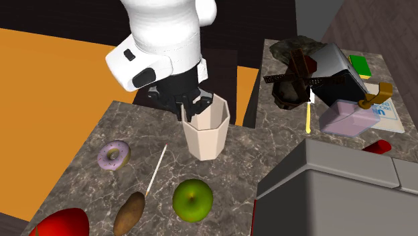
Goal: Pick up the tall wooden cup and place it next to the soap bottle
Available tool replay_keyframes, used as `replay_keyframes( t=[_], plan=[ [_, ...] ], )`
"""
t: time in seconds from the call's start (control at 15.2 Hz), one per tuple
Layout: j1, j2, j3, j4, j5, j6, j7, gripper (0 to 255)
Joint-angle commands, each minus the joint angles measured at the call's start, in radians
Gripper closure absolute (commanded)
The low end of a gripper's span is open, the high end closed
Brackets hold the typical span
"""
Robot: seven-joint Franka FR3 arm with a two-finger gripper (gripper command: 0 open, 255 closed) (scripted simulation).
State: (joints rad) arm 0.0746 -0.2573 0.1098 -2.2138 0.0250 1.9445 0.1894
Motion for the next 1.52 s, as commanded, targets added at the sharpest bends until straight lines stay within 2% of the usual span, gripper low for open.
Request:
replay_keyframes(
  t=[0.0,1.45],
  plan=[
    [0.000,-0.004,0.000,0.026,0.000,-0.030,0.000,255],
    [-0.003,-0.003,-0.005,0.324,-0.003,-0.327,0.000,255]
  ],
)
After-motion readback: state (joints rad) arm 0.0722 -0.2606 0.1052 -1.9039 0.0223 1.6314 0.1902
